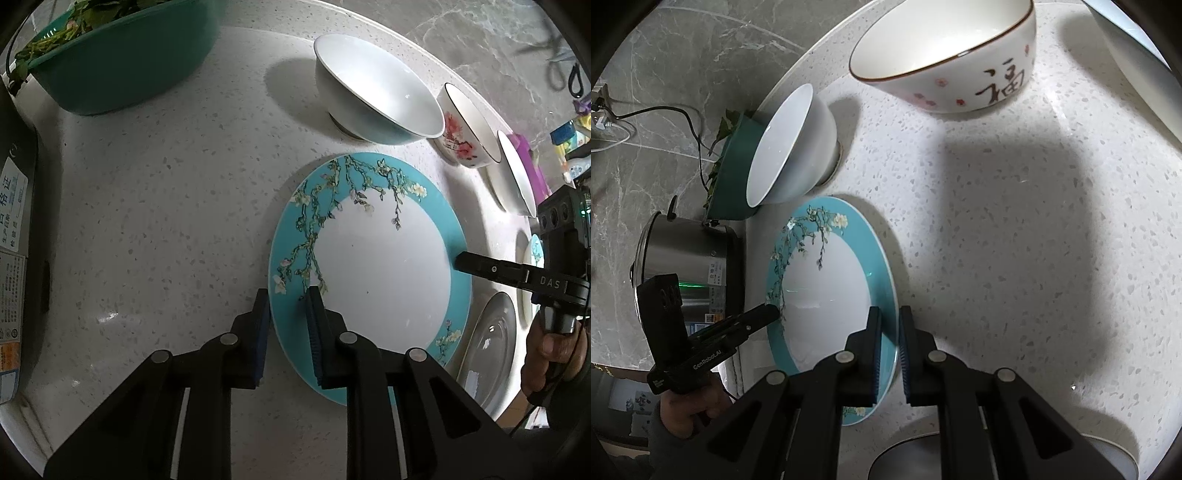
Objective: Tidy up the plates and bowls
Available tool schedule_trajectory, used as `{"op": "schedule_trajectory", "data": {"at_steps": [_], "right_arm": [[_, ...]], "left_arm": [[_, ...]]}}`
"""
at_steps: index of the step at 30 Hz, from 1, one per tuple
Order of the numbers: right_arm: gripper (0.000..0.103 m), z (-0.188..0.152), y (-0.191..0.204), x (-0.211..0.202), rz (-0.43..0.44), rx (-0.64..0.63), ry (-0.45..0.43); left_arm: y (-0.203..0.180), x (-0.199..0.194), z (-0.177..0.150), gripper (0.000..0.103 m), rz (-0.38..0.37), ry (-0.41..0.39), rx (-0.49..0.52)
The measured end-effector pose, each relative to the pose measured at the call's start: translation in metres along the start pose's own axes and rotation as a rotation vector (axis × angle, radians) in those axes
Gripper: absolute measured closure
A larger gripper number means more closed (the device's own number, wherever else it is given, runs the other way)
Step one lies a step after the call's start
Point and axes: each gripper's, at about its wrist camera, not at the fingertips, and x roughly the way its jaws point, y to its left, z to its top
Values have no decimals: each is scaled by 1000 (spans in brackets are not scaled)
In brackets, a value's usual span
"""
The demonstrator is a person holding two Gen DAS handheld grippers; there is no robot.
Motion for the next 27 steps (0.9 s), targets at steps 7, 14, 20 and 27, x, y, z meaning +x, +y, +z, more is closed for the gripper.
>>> {"op": "schedule_trajectory", "data": {"at_steps": [7, 14, 20, 27], "right_arm": [[91, -1, 1, -8, 5, 3, -18], [91, -11, 2, -28, 14, 24, -52], [91, -25, -6, -57, 13, 52, -92], [91, -56, -26, -101, 3, 86, -148]], "left_arm": [[-2, -12, -2, 86, -7, -13, 6], [-16, -33, -4, 86, -13, -23, 36], [-43, -44, -12, 86, -33, -25, 74], [-94, -57, -31, 86, -66, -23, 138]]}}
